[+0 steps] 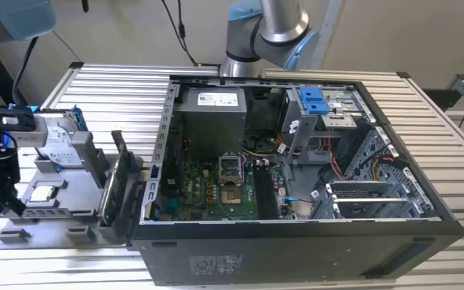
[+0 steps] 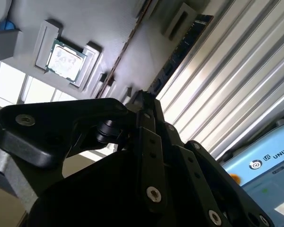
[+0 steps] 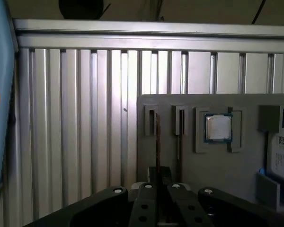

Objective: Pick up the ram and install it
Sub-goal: 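Pick up the ram and move it above insertion slot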

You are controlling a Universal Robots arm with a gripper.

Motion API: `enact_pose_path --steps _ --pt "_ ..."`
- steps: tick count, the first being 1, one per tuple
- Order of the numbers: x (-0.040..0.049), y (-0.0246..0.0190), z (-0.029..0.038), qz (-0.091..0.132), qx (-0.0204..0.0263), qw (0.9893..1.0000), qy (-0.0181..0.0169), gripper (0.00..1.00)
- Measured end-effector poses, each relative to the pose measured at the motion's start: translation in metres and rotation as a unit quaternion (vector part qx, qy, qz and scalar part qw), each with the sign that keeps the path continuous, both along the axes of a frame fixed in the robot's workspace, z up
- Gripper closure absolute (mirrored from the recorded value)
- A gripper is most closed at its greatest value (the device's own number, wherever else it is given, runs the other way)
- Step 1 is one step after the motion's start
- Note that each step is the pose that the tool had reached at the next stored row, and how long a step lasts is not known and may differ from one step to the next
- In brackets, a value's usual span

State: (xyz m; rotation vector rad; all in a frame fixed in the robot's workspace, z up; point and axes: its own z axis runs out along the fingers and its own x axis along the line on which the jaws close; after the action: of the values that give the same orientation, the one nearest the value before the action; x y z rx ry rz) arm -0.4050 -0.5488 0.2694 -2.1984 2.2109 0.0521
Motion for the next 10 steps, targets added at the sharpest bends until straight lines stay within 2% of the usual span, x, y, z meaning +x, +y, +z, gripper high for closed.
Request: enact_pose_path --steps 10 --pt "0.0000 0.0000 0.0168 -0.001 0.0000 1.0000 -0.0001 0.86"
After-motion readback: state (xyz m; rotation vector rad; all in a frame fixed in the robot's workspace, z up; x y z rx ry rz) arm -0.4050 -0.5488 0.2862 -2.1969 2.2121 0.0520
